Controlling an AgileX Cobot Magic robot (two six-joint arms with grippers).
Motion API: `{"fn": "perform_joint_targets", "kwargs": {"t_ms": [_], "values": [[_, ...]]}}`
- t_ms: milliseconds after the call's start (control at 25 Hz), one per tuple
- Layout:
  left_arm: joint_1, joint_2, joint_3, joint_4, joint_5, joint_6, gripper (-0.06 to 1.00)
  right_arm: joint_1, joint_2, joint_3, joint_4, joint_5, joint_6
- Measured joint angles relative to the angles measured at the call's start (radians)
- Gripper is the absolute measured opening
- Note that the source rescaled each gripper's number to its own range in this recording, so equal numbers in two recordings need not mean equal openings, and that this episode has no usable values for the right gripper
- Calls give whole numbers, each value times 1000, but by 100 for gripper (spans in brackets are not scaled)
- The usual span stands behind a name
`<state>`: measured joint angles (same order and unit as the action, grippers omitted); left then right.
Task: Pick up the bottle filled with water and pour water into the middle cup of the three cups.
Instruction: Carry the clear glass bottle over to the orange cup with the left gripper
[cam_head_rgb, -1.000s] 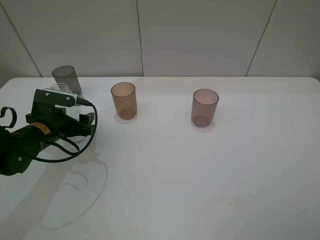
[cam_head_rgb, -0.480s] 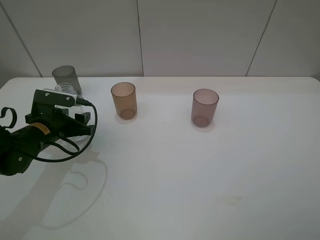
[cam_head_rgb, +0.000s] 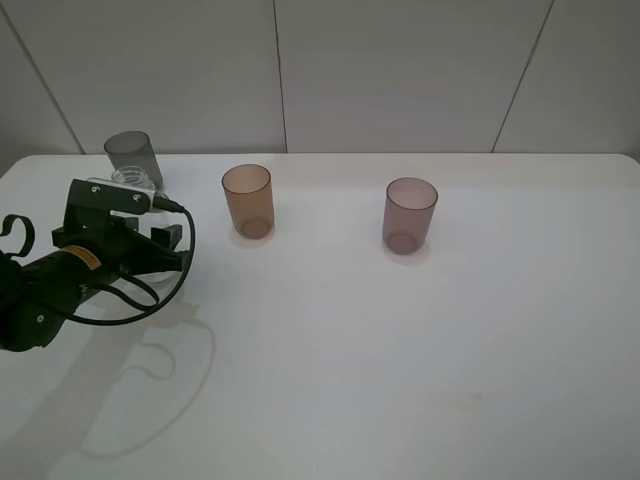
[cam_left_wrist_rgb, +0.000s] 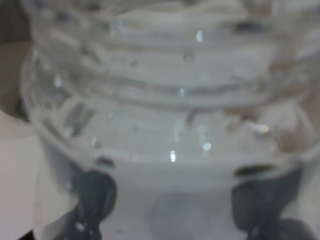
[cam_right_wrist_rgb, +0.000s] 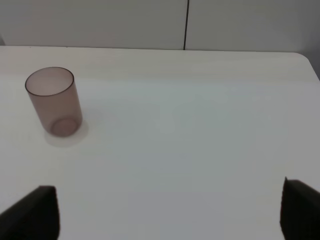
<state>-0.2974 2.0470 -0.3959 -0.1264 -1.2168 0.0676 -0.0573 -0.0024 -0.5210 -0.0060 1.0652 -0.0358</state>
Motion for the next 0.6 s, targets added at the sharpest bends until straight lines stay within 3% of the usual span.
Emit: {"fn": "perform_joint_targets", "kwargs": {"t_ms": [240, 360, 480, 600], "values": [[0, -57, 11, 68, 28, 0, 2, 0, 0, 0, 0, 0, 0], [0, -150, 12, 57, 37, 1, 2, 0, 0, 0, 0, 0, 0], [0, -242, 8, -9, 127, 48, 2, 0, 0, 0, 6, 0, 0], [0, -331, -17, -40, 279, 149, 2, 0, 0, 0, 0, 0, 0]]}}
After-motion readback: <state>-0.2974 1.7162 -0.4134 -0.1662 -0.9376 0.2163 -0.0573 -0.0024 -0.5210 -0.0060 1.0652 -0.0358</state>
